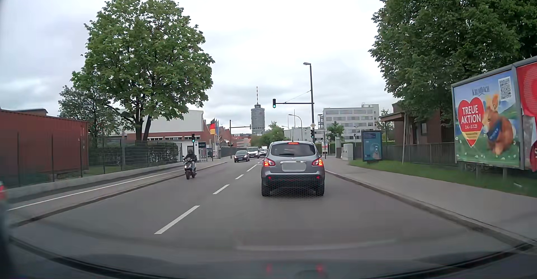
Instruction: Follow the waypoints while adhering to traffic rules and regulations
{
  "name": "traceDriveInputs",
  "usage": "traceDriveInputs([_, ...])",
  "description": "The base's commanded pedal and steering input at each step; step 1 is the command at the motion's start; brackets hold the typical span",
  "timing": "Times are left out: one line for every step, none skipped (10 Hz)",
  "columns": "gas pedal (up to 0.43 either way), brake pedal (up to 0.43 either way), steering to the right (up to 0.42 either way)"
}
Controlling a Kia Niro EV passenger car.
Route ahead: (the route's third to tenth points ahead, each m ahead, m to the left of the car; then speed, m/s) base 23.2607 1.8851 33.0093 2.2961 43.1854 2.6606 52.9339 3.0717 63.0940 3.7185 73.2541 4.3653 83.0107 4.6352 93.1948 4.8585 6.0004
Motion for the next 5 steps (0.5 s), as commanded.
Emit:
traceDriveInputs([0.000, 0.000, 0.000])
traceDriveInputs([0.000, 0.000, 0.000])
traceDriveInputs([0.000, 0.000, 0.000])
traceDriveInputs([0.000, 0.000, -0.003])
traceDriveInputs([0.000, 0.000, -0.006])
